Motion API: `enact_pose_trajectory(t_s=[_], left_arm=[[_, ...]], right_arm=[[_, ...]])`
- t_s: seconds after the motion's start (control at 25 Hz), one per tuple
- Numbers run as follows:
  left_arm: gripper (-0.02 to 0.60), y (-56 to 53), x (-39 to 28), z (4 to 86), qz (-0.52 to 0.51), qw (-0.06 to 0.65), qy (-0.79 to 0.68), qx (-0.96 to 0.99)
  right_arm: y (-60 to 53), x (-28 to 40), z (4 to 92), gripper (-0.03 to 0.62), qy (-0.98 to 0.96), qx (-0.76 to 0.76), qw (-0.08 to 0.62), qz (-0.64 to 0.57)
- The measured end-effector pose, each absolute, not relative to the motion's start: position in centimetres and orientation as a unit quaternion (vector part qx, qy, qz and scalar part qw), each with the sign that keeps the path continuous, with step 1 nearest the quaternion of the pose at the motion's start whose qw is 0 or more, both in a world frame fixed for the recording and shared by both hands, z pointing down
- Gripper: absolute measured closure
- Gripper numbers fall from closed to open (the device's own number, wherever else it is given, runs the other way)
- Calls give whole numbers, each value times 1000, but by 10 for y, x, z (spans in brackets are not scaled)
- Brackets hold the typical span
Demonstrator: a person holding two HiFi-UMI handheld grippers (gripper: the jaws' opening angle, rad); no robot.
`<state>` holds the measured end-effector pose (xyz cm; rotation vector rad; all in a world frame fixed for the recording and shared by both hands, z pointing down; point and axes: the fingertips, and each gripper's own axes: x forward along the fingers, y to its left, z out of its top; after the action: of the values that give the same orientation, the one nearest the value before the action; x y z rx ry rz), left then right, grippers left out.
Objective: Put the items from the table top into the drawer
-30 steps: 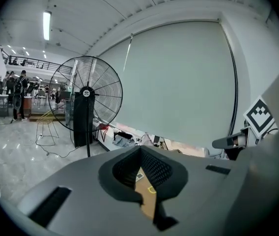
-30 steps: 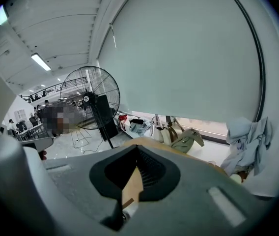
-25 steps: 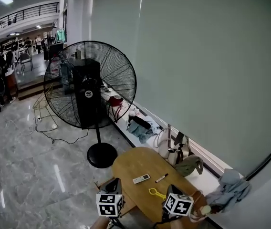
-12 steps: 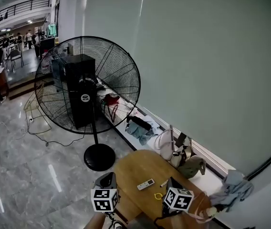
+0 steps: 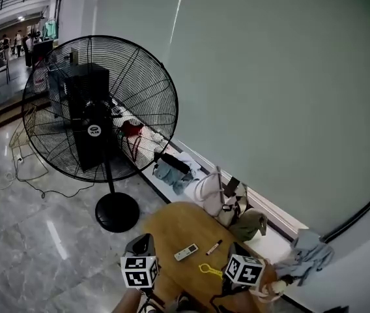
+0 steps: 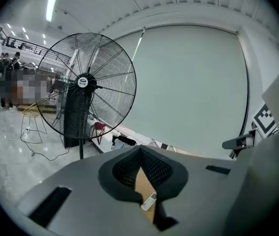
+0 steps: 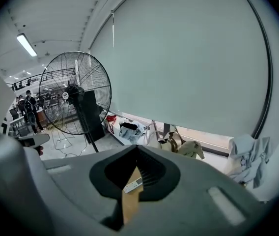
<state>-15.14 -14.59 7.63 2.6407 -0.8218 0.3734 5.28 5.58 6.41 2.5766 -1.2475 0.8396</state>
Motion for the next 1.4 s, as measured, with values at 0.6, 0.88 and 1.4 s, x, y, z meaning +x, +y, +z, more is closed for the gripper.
enact_pose_trajectory(t_s=[0.6,0.88,1.4], left_arm=[[584,-139,-89,136,201,187,-266,924],[584,-131,-58,192,258,191,-244,915],[584,-96,-12,352,333,178,-182,908]], right_arm=[[36,101,115,589,-414,848,69,324],[47,126,176,589,-387,843,60,368],[74,135,349,589,-348,836,41,423]])
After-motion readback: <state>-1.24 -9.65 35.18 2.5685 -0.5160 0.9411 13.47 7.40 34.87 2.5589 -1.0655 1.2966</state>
